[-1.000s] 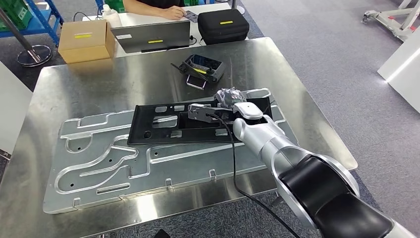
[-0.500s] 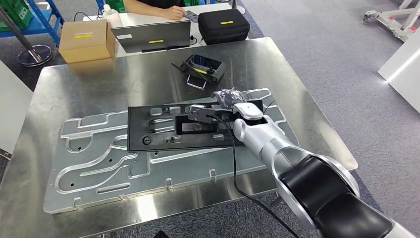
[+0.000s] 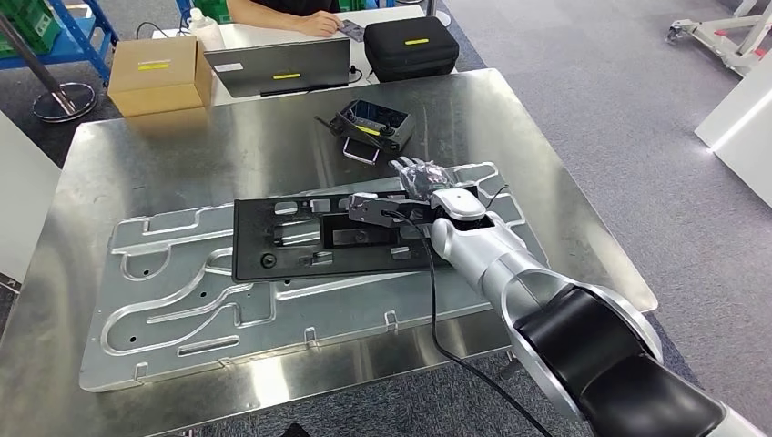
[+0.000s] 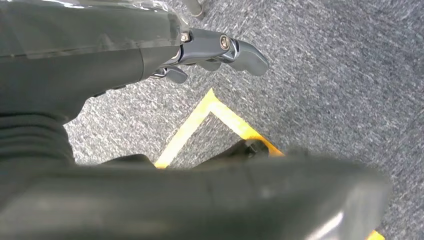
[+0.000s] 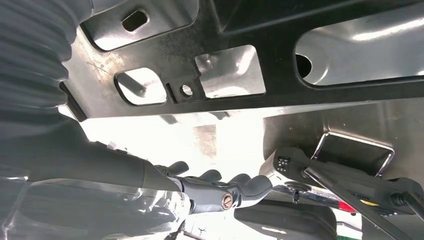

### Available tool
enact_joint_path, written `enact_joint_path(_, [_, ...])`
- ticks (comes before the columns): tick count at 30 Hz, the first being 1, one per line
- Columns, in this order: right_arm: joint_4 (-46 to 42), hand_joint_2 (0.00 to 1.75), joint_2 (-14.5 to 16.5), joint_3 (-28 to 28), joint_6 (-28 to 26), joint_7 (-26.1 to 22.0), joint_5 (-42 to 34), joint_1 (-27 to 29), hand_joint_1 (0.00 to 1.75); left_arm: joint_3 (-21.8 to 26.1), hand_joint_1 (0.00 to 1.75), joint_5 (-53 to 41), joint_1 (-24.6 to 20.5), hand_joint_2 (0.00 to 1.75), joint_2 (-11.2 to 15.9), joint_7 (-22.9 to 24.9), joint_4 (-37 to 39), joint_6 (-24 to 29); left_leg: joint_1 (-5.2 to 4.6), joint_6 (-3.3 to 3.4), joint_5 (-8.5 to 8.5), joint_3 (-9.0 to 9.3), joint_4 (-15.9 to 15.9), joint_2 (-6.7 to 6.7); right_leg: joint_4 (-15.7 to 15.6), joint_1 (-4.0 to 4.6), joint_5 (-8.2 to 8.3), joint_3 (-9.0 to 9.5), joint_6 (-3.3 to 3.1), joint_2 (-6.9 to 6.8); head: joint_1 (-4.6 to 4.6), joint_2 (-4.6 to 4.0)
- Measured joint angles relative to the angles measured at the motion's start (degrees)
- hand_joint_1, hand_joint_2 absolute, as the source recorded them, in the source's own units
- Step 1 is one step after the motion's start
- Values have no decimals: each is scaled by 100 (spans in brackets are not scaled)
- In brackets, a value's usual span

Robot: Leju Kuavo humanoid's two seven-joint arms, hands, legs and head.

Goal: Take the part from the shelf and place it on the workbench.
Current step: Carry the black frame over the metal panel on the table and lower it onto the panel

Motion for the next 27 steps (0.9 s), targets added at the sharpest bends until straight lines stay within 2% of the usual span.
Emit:
enact_joint_path(6, [0, 0, -31, 10, -101, -36, 185, -2, 0, 5, 0, -21, -9, 0, 0, -34, 0, 83, 0, 0, 0, 0, 0, 0, 0, 0, 0, 0, 0, 2, 0, 0])
enact_joint_path(13, [-7, 0, -57, 277, -399, 45, 835, -138, 0, 55, 0, -24, -11, 0, -2, -104, 0, 74, 0, 0, 0, 0, 0, 0, 1, 0, 0, 0, 0, 2, 0, 0])
enact_joint_path(27, [-82, 0, -202, 836, -159, -22, 1480, -1468, 0, 152, 0, 14, -2, 0, -2, -207, 0, 92, -1, 1, 2, 0, 0, 0, 1, 0, 1, 1, 0, 0, 0, 0])
